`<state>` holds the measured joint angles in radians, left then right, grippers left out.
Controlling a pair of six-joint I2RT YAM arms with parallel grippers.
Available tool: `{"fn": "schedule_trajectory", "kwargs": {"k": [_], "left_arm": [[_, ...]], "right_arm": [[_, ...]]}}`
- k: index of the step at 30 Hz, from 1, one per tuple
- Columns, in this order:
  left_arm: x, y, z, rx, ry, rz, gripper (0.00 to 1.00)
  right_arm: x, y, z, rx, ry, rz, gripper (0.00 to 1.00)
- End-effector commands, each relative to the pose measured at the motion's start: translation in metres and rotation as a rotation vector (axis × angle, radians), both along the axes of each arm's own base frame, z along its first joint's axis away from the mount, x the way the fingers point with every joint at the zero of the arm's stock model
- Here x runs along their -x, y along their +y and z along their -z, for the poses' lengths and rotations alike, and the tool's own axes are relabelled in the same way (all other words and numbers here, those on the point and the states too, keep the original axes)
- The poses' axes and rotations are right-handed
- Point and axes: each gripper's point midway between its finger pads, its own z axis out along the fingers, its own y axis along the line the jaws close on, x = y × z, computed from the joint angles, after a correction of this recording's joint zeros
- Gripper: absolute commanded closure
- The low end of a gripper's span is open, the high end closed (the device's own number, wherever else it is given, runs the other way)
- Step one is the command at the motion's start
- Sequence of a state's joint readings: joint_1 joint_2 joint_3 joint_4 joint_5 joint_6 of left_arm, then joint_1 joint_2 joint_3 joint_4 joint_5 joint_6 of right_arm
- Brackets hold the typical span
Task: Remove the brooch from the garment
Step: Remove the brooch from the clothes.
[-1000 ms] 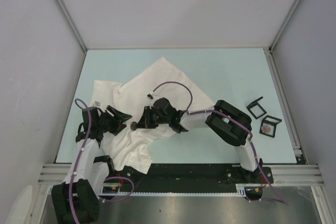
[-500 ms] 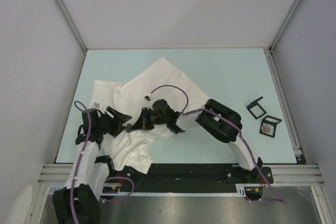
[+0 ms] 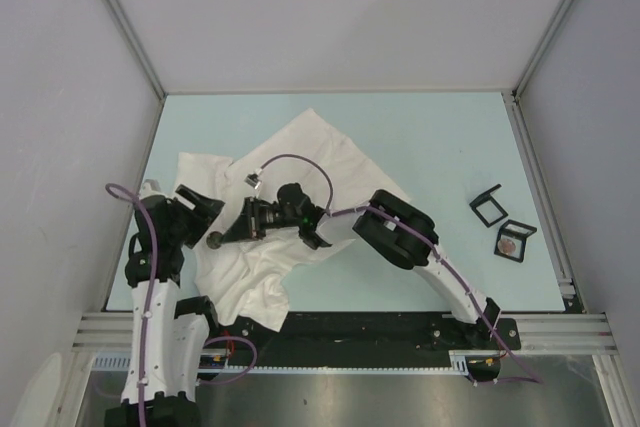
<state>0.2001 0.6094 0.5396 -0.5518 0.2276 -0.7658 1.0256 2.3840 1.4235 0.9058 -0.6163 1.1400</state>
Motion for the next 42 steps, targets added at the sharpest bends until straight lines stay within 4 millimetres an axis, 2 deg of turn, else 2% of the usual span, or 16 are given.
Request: {"fn": "schedule_trajectory", "kwargs": {"k": [1,5,7,8,9,11,13,14,16,19,21,22,23,27,30,42], "left_arm": [[-0.001,0.034,-0.007,-0.098,0.033,-0.127,0.24],[-0.002,0.049,0.000,-0.084,0.070,-0.183,0.27],[-0.008,0.044,-0.005,-0.078,0.042,-0.106,0.28],[-0.011,0.040,-0.009,-0.091,0.021,-0.060,0.28],[-0.014,0.035,-0.016,-0.080,-0.005,-0.029,0.27],[-0.022,0.027,-0.030,-0.058,-0.092,0.005,0.27],[-0.024,0.003,-0.029,0.023,-0.143,0.098,0.30],[-0.027,-0.007,-0.032,0.072,-0.153,0.117,0.32],[-0.025,-0.044,-0.026,0.118,-0.112,0.244,0.33],[-0.019,-0.102,-0.035,0.209,-0.114,0.423,0.31],[-0.010,-0.128,-0.036,0.294,-0.089,0.474,0.28],[-0.009,-0.136,-0.041,0.315,-0.105,0.493,0.28],[-0.008,-0.141,-0.043,0.333,-0.099,0.486,0.27],[0.012,-0.172,-0.049,0.419,-0.061,0.552,0.26],[0.026,-0.190,-0.051,0.528,-0.009,0.584,0.28],[0.042,-0.225,-0.051,0.621,0.079,0.651,0.33]], "right_arm": [[-0.005,0.008,-0.045,-0.132,-0.095,-0.055,1.00],[-0.019,-0.006,-0.069,-0.060,-0.171,-0.015,1.00],[-0.034,-0.020,-0.063,0.018,-0.267,0.038,1.00],[-0.036,-0.031,-0.048,0.113,-0.255,0.047,1.00],[-0.038,-0.044,-0.059,0.138,-0.300,0.068,1.00],[-0.056,-0.072,-0.043,0.290,-0.395,0.114,1.00],[-0.070,-0.105,-0.050,0.388,-0.558,0.173,1.00],[-0.072,-0.126,-0.038,0.485,-0.579,0.175,1.00],[-0.080,-0.164,-0.044,0.605,-0.757,0.204,1.00],[-0.079,-0.221,-0.040,0.803,-0.912,0.251,1.00],[-0.073,-0.246,-0.041,0.872,-1.051,0.259,1.00],[-0.075,-0.260,-0.062,0.882,-1.112,0.341,1.00],[-0.071,-0.270,-0.053,0.903,-1.154,0.342,1.00],[-0.030,-0.268,-0.072,0.866,-1.432,0.377,1.00],[-0.015,-0.265,-0.082,0.862,-1.554,0.417,1.00],[-0.004,-0.248,-0.103,0.876,-1.709,0.503,1.00]]}}
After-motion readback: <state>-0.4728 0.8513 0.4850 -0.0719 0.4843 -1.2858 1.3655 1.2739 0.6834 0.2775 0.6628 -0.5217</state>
